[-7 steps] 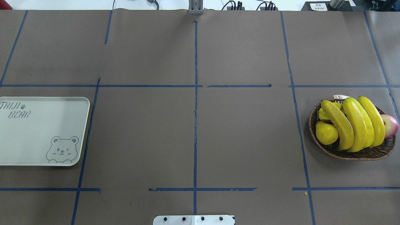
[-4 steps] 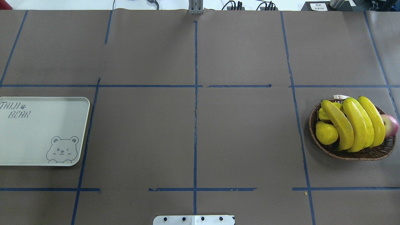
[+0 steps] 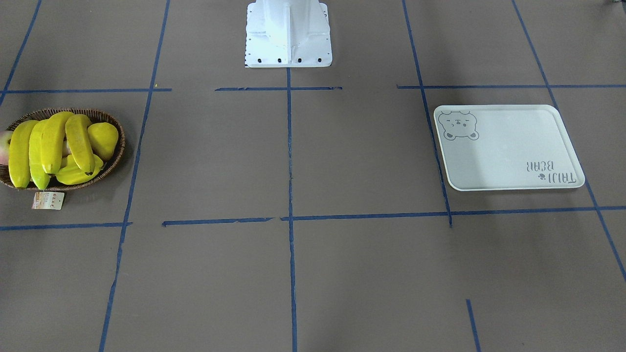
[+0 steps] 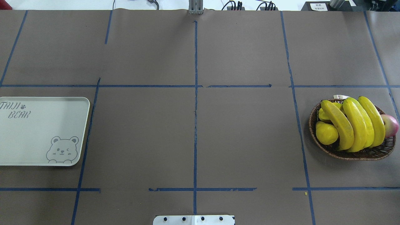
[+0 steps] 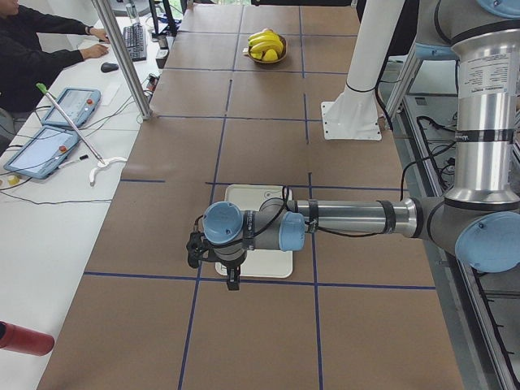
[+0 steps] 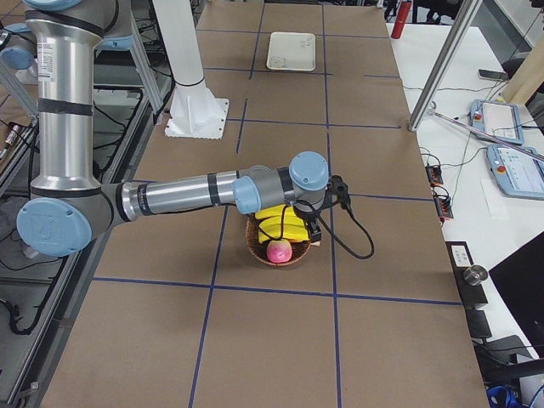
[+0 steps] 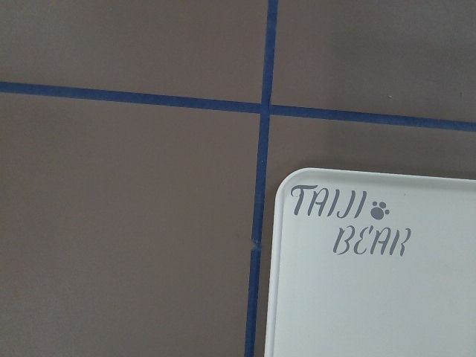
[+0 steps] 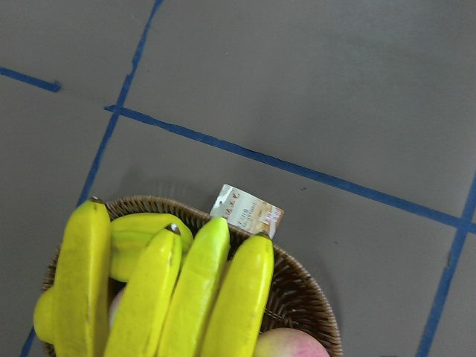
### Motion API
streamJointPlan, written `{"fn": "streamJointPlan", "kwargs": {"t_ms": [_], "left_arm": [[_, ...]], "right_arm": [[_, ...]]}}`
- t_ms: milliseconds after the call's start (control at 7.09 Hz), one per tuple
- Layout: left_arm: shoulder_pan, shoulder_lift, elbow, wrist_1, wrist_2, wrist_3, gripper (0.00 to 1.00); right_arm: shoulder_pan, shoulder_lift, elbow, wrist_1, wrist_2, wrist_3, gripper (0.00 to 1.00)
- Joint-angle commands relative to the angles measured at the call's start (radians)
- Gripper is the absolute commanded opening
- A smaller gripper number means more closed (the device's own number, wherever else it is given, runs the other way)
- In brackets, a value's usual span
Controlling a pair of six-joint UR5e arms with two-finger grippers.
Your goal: Transfer all bananas from basket to plate
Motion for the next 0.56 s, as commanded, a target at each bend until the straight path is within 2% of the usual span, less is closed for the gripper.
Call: {"fn": "streamJointPlan", "kwargs": {"t_ms": [0, 141, 282, 423], "left_arm": [[0.000, 0.001, 0.007, -0.006, -0.001, 0.000, 1.00], [0.000, 0.001, 0.011, -0.006, -0.001, 0.002, 1.00], [0.000, 0.001, 0.010, -0.006, -0.001, 0.002, 1.00], [-0.002, 0.001, 0.002, -0.006, -0.001, -0.001, 1.00]], "right_arm": [[-0.169, 0.025, 0.126, 0.009, -0.203, 0.278, 1.00], [-0.231, 0.025, 0.139, 0.034, -0.225, 0.421, 1.00], [-0.257, 0.014, 0.136, 0.148, -0.226, 0.468, 1.00], [-0.309, 0.012, 0.136, 0.191, -0.230, 0.533, 1.00]]}}
